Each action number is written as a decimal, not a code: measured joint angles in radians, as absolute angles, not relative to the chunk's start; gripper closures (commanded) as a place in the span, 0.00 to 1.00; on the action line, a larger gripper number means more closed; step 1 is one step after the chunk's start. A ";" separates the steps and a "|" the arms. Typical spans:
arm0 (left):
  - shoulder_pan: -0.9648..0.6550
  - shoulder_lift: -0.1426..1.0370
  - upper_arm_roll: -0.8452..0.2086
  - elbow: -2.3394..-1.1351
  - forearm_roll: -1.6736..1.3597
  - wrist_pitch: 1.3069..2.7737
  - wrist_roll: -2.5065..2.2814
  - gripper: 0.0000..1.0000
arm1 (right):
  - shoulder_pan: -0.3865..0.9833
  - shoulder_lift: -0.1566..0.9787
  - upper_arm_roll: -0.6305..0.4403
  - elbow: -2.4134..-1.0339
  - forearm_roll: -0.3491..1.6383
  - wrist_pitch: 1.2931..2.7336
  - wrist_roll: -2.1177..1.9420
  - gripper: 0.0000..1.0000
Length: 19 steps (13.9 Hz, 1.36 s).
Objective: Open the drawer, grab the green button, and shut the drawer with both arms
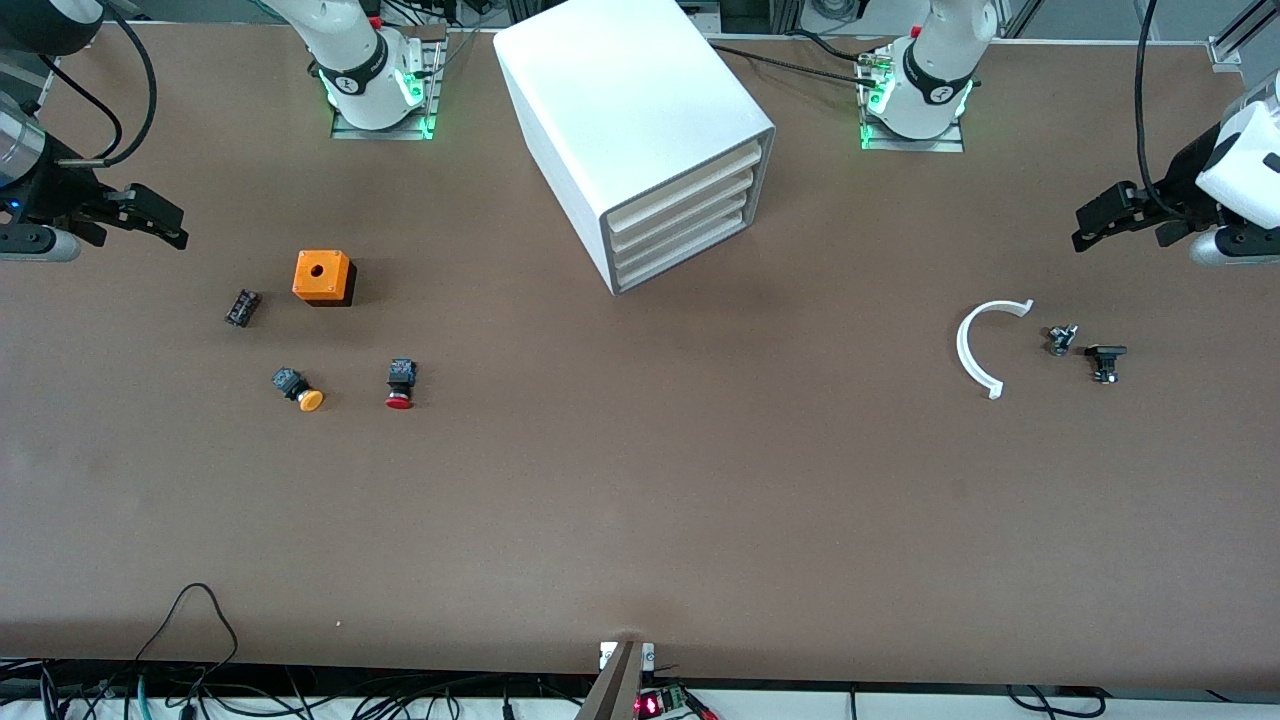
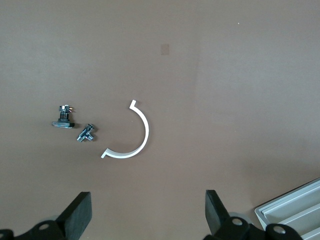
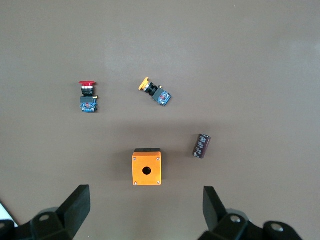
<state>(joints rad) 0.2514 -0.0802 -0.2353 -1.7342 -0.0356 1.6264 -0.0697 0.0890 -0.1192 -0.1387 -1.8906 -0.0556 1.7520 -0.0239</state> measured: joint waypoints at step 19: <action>0.235 0.056 -0.269 -1.716 -0.081 1.625 -0.054 0.00 | 0.296 0.077 -0.118 -1.802 0.045 1.834 -0.015 0.00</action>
